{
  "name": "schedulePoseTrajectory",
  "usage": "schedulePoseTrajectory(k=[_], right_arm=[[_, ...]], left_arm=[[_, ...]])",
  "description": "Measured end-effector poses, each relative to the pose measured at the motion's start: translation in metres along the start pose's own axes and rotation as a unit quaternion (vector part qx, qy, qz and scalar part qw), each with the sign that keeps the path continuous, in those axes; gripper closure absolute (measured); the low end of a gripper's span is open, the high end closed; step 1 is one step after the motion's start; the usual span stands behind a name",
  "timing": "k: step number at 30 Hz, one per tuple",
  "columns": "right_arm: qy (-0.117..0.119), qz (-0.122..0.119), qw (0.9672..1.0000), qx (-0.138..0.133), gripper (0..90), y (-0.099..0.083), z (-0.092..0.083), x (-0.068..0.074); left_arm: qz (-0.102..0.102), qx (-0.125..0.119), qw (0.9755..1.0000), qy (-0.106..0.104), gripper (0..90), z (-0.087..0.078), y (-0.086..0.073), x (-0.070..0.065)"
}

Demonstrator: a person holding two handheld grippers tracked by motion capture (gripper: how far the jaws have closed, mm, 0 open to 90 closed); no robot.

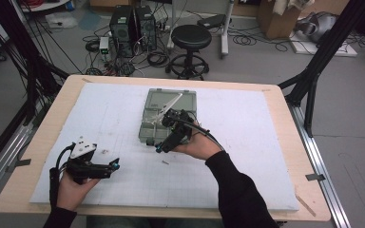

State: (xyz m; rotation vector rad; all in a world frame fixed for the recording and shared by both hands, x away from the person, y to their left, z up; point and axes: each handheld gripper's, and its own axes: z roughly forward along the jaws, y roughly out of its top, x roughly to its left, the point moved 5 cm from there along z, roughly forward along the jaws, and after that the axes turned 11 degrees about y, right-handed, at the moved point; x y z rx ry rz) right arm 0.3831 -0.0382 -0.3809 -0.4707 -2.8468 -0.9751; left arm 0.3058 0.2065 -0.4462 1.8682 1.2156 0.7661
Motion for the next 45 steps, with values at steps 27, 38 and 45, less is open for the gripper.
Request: schedulePoseTrajectory(k=[27,38,45], right_arm=[[0.007,0.002,0.9999,0.013,0.2,-0.008,0.010,0.006],[0.014,0.003,0.9997,0.021,0.2,-0.017,0.017,0.007],[0.017,0.003,0.9995,0.025,0.2,-0.022,0.023,0.009]], left_arm=[[-0.002,-0.001,1.0000,-0.002,1.7,0.000,0.000,0.000],[0.000,0.001,1.0000,-0.003,1.7,0.001,0.000,0.001],[0.002,0.002,1.0000,-0.003,1.7,0.001,0.000,0.001]])
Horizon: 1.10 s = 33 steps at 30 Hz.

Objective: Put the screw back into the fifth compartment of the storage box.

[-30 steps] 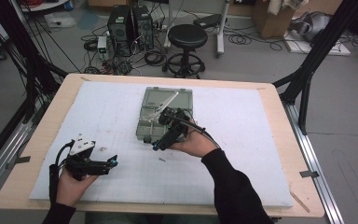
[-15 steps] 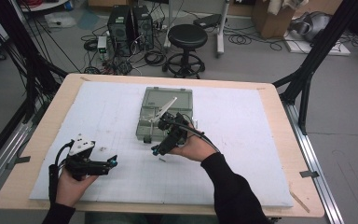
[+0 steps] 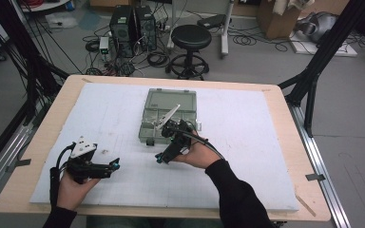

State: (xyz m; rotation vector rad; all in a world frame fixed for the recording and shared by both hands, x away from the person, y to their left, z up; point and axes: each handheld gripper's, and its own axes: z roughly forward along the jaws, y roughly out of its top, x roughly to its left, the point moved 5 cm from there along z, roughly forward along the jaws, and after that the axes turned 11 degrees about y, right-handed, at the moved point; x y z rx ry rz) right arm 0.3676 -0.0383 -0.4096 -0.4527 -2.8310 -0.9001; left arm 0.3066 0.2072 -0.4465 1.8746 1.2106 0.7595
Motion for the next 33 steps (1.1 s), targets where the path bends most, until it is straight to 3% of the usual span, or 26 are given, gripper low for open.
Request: schedulePoseTrajectory(k=[33], right_arm=[[0.026,-0.001,0.9996,0.008,0.3,-0.029,0.035,0.008]], left_arm=[[-0.001,0.000,1.0000,-0.003,1.7,0.000,0.000,-0.001]])
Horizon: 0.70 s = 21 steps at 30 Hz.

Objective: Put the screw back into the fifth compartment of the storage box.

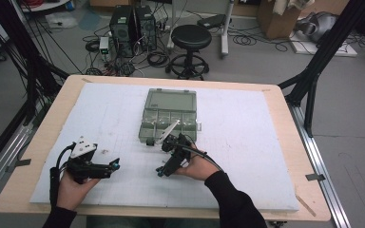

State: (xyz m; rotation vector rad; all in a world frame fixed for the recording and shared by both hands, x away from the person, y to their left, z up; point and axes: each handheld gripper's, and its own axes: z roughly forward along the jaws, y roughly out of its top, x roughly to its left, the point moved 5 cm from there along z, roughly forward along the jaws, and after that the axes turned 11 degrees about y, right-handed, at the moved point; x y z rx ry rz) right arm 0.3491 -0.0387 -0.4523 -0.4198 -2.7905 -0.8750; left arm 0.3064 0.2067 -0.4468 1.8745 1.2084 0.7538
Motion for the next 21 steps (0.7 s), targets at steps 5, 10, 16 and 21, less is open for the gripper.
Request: schedulePoseTrajectory(k=[5,10,16,21], right_arm=[[0.005,0.000,1.0000,0.005,4.9,-0.0024,0.0039,-0.0011],[0.000,-0.006,1.0000,0.003,4.9,-0.0012,0.0050,-0.0021],[-0.001,-0.006,1.0000,0.007,11.7,-0.0022,0.0053,-0.0038],[0.000,0.000,1.0000,0.009,15.4,-0.0031,0.0040,-0.0051]], left_arm=[[0.000,0.000,1.0000,0.000,1.7,-0.0001,0.0000,0.0000],[0.001,0.000,1.0000,0.002,1.7,-0.0001,0.0000,0.0005],[0.001,-0.001,1.0000,0.002,1.7,-0.0002,0.0000,0.0006],[0.001,-0.001,1.0000,0.002,1.7,-0.0001,0.0000,0.0006]])
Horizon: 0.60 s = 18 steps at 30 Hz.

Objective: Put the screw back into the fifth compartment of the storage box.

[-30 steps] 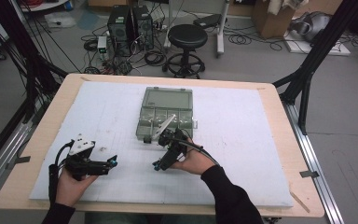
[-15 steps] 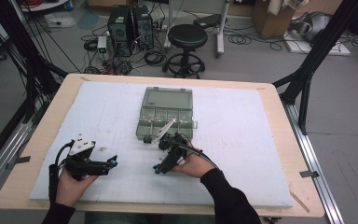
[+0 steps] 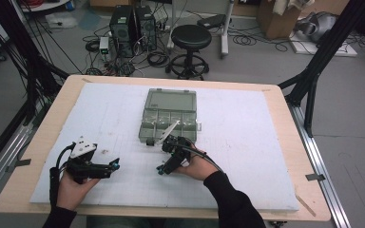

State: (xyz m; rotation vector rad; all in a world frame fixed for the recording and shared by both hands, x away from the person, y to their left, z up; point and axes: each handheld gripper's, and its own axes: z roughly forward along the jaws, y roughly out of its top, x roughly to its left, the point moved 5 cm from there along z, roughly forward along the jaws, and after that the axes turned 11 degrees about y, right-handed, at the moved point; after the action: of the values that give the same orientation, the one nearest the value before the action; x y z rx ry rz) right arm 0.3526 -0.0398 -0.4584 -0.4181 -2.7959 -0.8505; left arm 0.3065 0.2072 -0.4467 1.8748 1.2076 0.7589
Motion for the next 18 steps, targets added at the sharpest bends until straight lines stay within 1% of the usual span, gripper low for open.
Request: schedulePoseTrajectory(k=[1,2,4,6,9,13,18], right_arm=[[-0.001,-0.005,1.0000,0.002,17.0,-0.0004,0.0002,-0.0009],[-0.001,-0.005,1.0000,0.002,17.0,-0.0004,0.0002,-0.0009],[0.000,-0.004,1.0000,0.007,21.3,-0.0010,0.0012,0.0003],[-0.001,-0.007,0.9999,0.008,22.7,-0.0011,0.0017,0.0004],[-0.004,-0.011,0.9999,0.013,29.0,-0.0027,0.0032,0.0002],[-0.007,-0.013,0.9998,0.012,35.3,-0.0043,0.0030,0.0001],[-0.011,-0.020,0.9997,0.010,45.4,-0.0037,0.0006,-0.0001]], left_arm=[[0.000,0.000,1.0000,0.000,1.7,0.0000,-0.0001,-0.0001],[0.000,0.000,1.0000,0.000,1.7,0.0001,-0.0001,-0.0001],[0.000,0.000,1.0000,0.000,1.7,0.0001,-0.0001,0.0000],[0.000,0.000,1.0000,0.000,1.7,0.0001,-0.0001,-0.0001],[0.000,0.001,1.0000,-0.001,1.7,0.0002,-0.0002,-0.0003],[0.000,0.001,1.0000,-0.002,1.7,0.0004,-0.0002,-0.0005],[0.000,0.001,1.0000,-0.001,1.7,0.0006,-0.0002,-0.0005]])
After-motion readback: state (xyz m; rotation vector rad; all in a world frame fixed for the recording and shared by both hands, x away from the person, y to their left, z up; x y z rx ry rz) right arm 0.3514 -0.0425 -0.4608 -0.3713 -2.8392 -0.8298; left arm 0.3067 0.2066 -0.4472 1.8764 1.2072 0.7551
